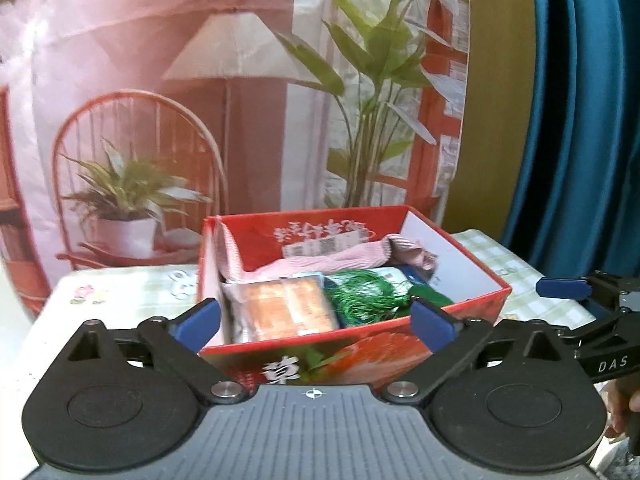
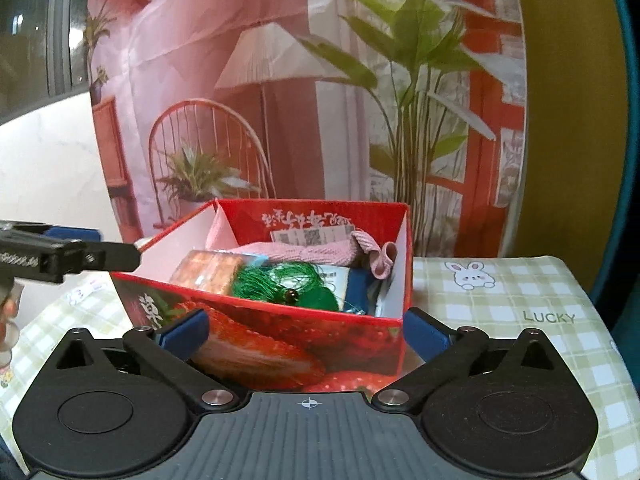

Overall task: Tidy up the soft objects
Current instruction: 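Withdraw both tools from the box toward the white cloth bundle, then lower both open tools onto the white tied cloth bundle, then close both tools on the white cloth bundle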

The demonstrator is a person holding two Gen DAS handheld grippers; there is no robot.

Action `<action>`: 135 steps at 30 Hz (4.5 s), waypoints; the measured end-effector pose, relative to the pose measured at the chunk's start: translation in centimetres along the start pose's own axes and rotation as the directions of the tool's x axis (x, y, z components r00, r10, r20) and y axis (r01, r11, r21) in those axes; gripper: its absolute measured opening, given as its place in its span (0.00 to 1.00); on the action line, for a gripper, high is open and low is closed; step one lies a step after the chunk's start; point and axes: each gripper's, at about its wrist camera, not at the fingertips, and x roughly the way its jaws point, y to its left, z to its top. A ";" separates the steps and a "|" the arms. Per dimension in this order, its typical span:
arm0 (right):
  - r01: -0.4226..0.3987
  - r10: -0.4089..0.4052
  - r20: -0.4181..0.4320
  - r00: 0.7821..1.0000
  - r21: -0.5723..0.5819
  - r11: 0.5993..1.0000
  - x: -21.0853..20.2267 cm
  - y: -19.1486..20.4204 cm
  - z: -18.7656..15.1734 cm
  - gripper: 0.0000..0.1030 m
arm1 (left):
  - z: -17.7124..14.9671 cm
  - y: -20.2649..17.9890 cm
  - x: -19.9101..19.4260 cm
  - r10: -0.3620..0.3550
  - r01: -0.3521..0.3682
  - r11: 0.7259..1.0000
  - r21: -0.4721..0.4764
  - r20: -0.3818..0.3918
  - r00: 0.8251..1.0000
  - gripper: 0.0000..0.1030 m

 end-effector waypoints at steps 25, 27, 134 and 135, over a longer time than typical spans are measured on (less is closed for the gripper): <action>0.073 -0.073 0.000 0.997 0.073 0.995 2.0 1.6 -7.7 1.00 | -7.9 0.6 0.1 0.091 -0.094 0.993 -0.078 -0.043 0.995 1.00; 0.075 -0.076 0.000 0.997 0.064 0.995 2.2 1.8 -8.0 1.00 | -8.3 0.5 0.3 0.099 -0.102 0.992 -0.076 -0.051 0.994 1.00; -0.178 0.207 -0.265 0.942 0.127 0.976 4.5 4.0 -10.8 0.55 | -13.9 9.1 1.9 -0.096 0.031 0.971 -0.235 -0.272 0.958 0.49; -0.182 0.210 -0.264 0.941 0.127 0.975 4.5 4.0 -10.8 0.53 | -14.0 8.8 1.9 -0.099 0.035 0.973 -0.228 -0.275 0.956 0.49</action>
